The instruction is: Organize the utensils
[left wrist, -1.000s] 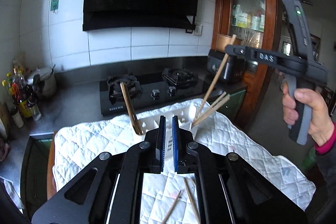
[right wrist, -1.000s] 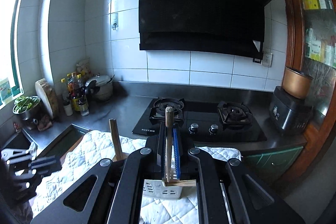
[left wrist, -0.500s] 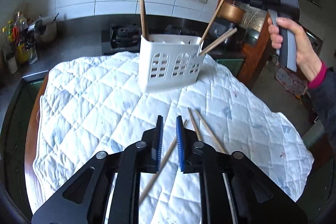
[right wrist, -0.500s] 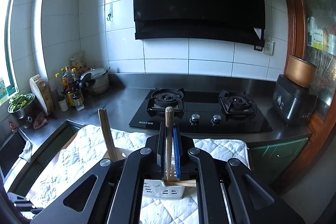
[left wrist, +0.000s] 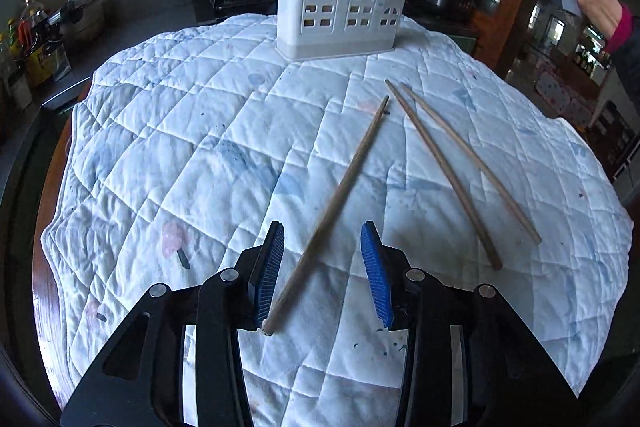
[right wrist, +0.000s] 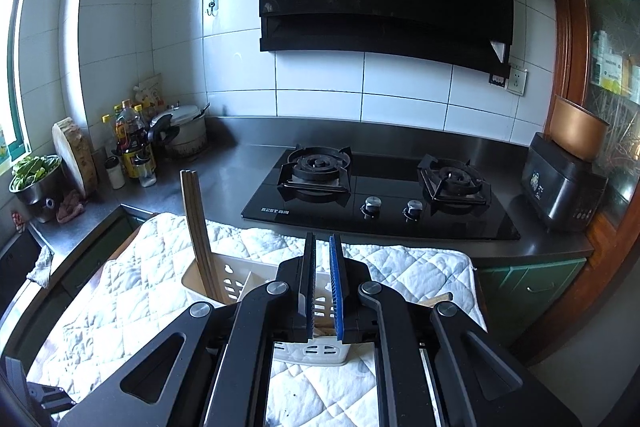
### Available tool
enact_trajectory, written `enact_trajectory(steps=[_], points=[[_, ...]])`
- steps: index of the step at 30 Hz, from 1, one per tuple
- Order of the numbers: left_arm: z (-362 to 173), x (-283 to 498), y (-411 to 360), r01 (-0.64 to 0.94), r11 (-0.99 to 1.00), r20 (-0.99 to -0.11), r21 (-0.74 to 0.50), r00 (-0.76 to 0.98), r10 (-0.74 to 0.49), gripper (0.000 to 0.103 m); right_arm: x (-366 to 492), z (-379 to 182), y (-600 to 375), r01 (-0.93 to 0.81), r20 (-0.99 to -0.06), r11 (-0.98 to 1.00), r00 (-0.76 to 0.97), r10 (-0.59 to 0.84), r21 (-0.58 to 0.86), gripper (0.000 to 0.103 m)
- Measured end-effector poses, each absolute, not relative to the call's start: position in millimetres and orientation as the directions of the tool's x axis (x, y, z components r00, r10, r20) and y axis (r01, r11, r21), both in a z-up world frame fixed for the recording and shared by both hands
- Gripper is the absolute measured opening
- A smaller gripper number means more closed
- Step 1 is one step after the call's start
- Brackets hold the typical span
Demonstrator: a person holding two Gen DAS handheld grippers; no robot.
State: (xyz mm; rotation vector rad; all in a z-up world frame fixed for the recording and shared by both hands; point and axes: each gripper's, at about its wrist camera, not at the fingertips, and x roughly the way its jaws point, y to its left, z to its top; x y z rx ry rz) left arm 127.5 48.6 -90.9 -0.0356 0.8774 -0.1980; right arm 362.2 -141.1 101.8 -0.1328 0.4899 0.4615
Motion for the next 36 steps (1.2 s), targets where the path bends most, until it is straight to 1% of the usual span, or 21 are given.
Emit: enact_trajectory(steps=[2, 3, 4, 8, 10, 12, 13, 14, 17, 19, 27, 32, 36], points=[[-95.9, 128.1, 48.8, 0.163, 0.982, -0.772, -0.097, 0.61, -0.178, 0.04, 360.2, 103.1, -141.1, -0.457, -0.477, 0.889, 0.786, 0.393, -0.02, 0.007], [-98.7, 128.7, 48.4, 0.168, 0.982, -0.779, -0.087, 0.603, -0.172, 0.038, 358.7, 103.6, -141.2, -0.458, -0.474, 0.889, 0.787, 0.395, -0.019, 0.007], [-101.6, 129.4, 47.7, 0.172, 0.982, -0.786, -0.075, 0.596, -0.165, 0.029, 357.3, 104.0, -141.6, -0.459, -0.472, 0.888, 0.787, 0.397, -0.019, 0.007], [-108.5, 132.6, 48.3, 0.181, 0.982, -0.792, -0.053, 0.591, -0.151, 0.021, 350.4, 103.9, -142.6, -0.466, -0.468, 0.885, 0.787, 0.403, -0.023, 0.007], [-107.4, 131.9, 43.9, 0.189, 0.982, -0.792, -0.015, 0.597, -0.127, 0.014, 345.0, 103.4, -143.1, -0.471, -0.467, 0.882, 0.785, 0.408, -0.023, 0.007], [-105.6, 129.1, 37.7, 0.2, 0.98, -0.79, 0.018, 0.603, -0.108, 0.01, 339.5, 103.8, -142.8, -0.476, -0.463, 0.879, 0.785, 0.411, -0.027, 0.008], [-104.3, 127.7, 35.2, 0.206, 0.978, -0.788, 0.026, 0.606, -0.107, 0.007, 336.2, 103.6, -143.3, -0.479, -0.462, 0.878, 0.785, 0.414, -0.027, 0.009], [-101.3, 125.9, 33.8, 0.207, 0.978, -0.782, 0.022, 0.613, -0.112, 0.005, 333.1, 103.7, -143.3, -0.481, -0.46, 0.876, 0.784, 0.416, -0.027, 0.01], [-85.5, 121.6, 35.2, 0.189, 0.982, -0.754, -0.012, 0.643, -0.133, 0.005, 321.4, 104.0, -145.2, -0.491, -0.452, 0.871, 0.785, 0.424, -0.034, 0.013], [-70.6, 118.8, 37.7, 0.18, 0.983, -0.728, -0.04, 0.669, -0.152, 0.005, 312.3, 104.5, -146.0, -0.501, -0.444, 0.865, 0.784, 0.434, -0.041, 0.014], [-12.8, 116.4, 38.3, 0.157, 0.986, -0.603, -0.054, 0.782, -0.158, 0.005, 269.3, 102.2, -152.6, -0.553, -0.412, 0.833, 0.762, 0.499, -0.015, 0.018], [8.3, 127.9, 42.4, 0.13, 0.987, -0.566, -0.099, 0.808, -0.164, 0.005, 244.0, 86.7, -153.0, -0.578, -0.431, 0.815, 0.745, 0.508, -0.038, 0.019], [28.6, 138.5, 41.8, 0.143, 0.981, -0.525, -0.131, 0.829, -0.191, 0.005, 225.9, 70.1, -156.6, -0.584, -0.45, 0.81, 0.739, 0.501, -0.059, 0.022]])
